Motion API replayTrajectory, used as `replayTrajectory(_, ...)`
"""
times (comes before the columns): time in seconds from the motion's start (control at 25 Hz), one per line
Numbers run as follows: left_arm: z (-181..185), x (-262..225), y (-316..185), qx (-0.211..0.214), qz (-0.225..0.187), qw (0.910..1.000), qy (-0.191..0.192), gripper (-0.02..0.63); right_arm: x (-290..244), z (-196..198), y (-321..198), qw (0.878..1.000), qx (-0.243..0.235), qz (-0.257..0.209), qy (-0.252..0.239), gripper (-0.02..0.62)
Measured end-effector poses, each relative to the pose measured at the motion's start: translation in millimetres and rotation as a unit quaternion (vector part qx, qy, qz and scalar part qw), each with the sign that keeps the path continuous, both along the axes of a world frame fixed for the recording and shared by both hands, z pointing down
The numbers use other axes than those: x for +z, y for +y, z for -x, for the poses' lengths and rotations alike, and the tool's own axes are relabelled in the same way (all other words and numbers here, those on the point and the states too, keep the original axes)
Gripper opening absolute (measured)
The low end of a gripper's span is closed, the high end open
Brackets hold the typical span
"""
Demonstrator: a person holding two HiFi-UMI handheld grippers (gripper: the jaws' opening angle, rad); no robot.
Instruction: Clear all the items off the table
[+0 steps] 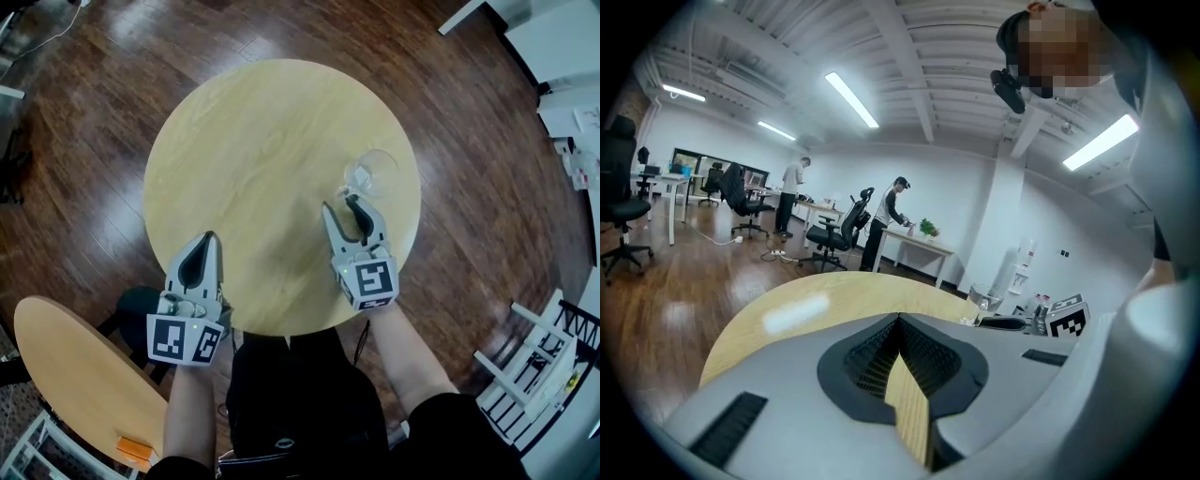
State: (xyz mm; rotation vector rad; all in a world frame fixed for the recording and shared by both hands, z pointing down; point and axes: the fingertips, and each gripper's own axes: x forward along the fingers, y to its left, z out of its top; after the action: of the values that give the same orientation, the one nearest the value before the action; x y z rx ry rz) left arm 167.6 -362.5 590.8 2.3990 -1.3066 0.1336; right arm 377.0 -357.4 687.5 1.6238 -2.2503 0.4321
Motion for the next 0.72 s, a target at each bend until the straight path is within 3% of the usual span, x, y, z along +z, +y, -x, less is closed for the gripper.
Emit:
replayTrajectory(0.24,-0.8,-26.7,11.9,0.003,-0.032,0.9995,-0.007,0.005,-15.6,-9.0,26.7,1.000,0.005,-0.012,0.011,0.164)
replayTrajectory(0.4,5.8,-50.2,23.6,-0.013,-0.055,0.9984,0.008,0.005,-54.4,-21.3,35.4,0.998,0.021,-0.062,0.012,0.164)
replayTrajectory(0.56,32.4,-87.4,41.7,-0.056,-0.086,0.9944,0.024,0.005,-106.5,-29.3,48.7,0.993,0.036,-0.114,0.006,0.164)
replayTrajectory(0.72,75.6,-136.3,59.8,-0.115,-0.133,0.9838,0.034,0.005,-163.4,-12.2,39.7,0.984,0.009,-0.177,0.007,0.164)
